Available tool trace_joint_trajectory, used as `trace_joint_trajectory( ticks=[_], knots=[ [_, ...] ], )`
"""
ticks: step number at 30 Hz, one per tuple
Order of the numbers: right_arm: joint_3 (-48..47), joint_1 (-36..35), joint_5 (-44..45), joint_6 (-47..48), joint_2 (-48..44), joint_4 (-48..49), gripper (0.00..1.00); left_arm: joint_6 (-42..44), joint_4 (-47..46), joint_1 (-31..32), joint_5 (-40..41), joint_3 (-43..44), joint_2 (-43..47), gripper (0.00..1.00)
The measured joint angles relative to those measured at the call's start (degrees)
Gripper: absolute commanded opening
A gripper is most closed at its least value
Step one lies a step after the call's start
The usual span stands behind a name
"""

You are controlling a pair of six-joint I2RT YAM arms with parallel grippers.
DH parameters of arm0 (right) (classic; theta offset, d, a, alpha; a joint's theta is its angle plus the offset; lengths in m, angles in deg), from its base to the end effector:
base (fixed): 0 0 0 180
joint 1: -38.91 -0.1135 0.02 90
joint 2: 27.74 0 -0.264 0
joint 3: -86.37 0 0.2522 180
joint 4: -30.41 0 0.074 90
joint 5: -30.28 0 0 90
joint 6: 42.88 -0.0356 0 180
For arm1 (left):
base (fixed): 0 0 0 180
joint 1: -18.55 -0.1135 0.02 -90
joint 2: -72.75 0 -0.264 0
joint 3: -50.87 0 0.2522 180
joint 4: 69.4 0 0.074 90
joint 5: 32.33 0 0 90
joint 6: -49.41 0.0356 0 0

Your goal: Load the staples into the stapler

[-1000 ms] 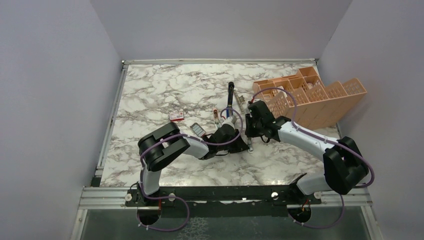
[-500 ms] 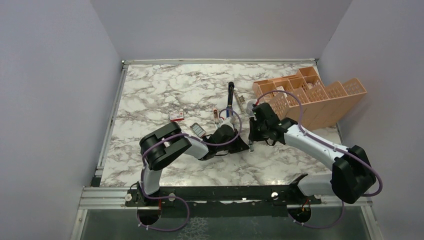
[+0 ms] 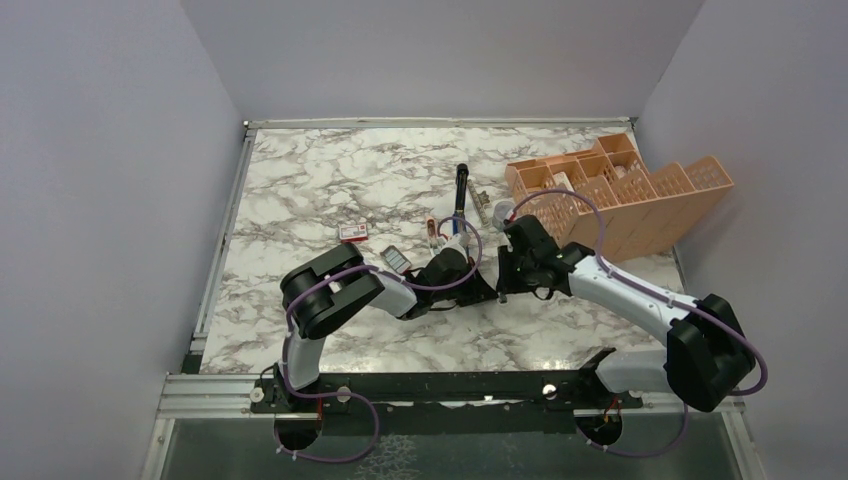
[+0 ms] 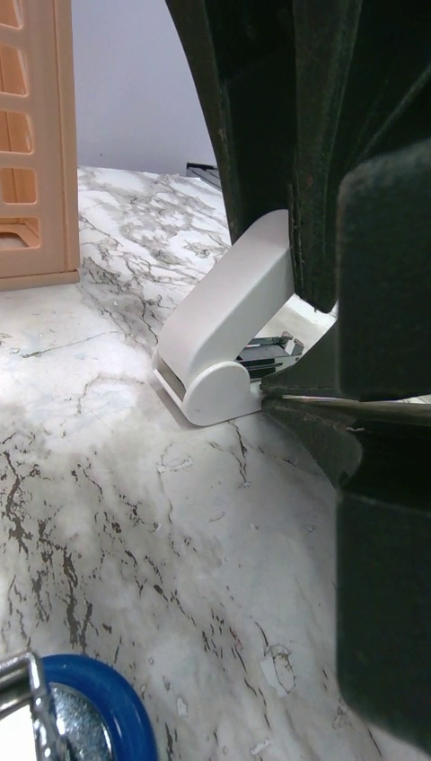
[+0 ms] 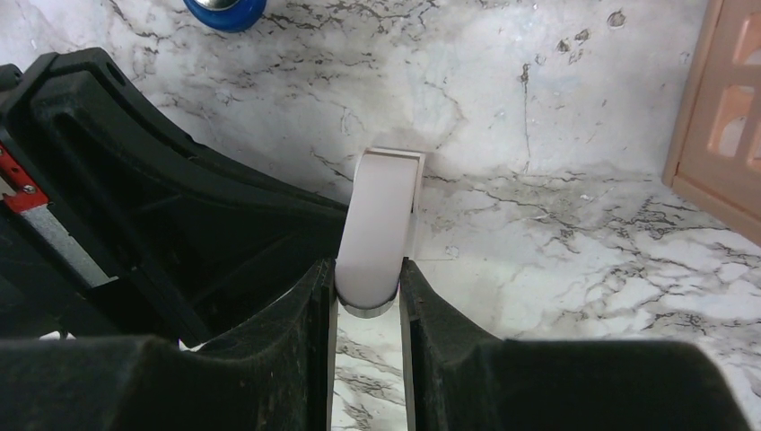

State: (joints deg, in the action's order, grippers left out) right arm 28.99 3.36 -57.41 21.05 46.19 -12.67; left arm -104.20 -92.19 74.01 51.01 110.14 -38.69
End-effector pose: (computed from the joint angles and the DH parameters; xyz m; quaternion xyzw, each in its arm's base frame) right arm 0.1994 0.1407 0.2008 -0.0745 0.9620 0.1174 0.2349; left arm 0.2044 -0.3042 0.1064 -0.0320 0.8618 -0.4597 0.2122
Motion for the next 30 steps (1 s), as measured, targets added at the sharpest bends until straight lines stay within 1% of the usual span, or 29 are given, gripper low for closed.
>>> trace_joint_trajectory(
  ticks=[7,13,17,26,30],
  knots=[
    [0.5,-0.9,-0.2,-1.0,1.1,-0.6,0.27,0.0,0.0,0.0,0.0,0.0,0.0,0.02],
    [1.2,-2.1,0.0,-1.8,5.2,-1.0,0.27,0.4,0.0,-0.1,0.0,-0.1,0.2,0.04],
    [0.8,-2.3,0.2,-2.3,5.7,-1.2,0.27,0.7,0.0,-0.1,0.1,-0.3,0.3,0.05],
    [-1.6,-2.4,2.1,-3.3,9.0,-3.6,0.27,2.8,2.5,-0.4,2.1,-2.3,3.3,0.07],
    [-2.3,-2.4,2.2,-4.0,9.7,-4.4,0.3,2.9,3.4,-0.6,3.0,-3.0,4.4,0.08]
  ],
)
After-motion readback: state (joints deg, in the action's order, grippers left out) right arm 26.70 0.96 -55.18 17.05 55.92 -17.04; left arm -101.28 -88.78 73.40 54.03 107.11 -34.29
